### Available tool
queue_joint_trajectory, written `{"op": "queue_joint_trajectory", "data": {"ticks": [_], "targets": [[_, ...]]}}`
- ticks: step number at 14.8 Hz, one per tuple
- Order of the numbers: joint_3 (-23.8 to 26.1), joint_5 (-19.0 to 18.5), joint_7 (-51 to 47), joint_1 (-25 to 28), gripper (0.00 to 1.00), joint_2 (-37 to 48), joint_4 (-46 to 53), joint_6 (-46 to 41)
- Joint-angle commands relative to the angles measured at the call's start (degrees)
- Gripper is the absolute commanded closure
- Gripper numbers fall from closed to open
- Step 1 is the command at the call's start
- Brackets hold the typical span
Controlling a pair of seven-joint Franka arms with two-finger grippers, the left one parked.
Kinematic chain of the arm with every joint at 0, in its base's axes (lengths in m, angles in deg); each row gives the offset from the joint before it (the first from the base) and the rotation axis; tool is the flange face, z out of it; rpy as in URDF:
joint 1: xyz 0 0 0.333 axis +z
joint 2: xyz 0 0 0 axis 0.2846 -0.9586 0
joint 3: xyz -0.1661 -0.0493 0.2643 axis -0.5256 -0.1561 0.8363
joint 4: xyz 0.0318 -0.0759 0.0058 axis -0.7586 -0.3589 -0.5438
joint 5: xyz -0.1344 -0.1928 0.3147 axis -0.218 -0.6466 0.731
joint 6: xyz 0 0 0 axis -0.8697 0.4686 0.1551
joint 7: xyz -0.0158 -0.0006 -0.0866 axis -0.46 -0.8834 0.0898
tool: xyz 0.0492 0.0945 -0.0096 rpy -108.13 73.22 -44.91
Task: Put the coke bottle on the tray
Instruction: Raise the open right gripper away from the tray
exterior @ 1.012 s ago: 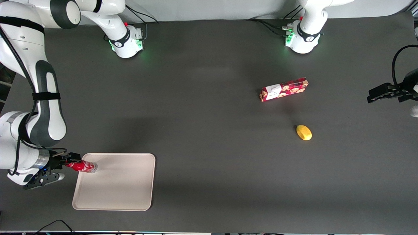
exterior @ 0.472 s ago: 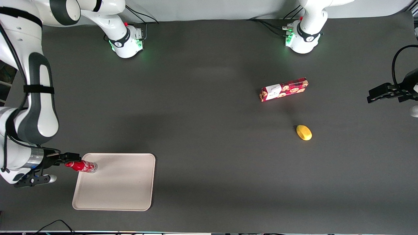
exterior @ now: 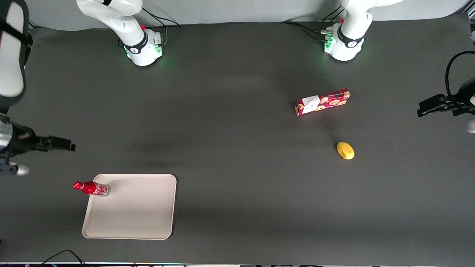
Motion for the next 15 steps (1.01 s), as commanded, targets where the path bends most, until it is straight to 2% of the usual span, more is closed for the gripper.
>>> {"op": "queue_joint_trajectory", "data": {"ticks": [1,4,7,9,15], "targets": [[3.98,0.45,-8.43,0.48,0.0,16.02,-15.64,1.48],[6.1,-0.69,-12.32,0.48,0.0,21.22,-20.31,2.52],[6.54,-1.75,-13.63,0.39,0.0,20.8,-22.51,5.68],[6.71,-4.99,-17.83,1.61,0.0,21.49,-24.79,7.88],[2.94,-5.35,-14.18,2.33,0.0,20.88,-24.27,8.24]]}}
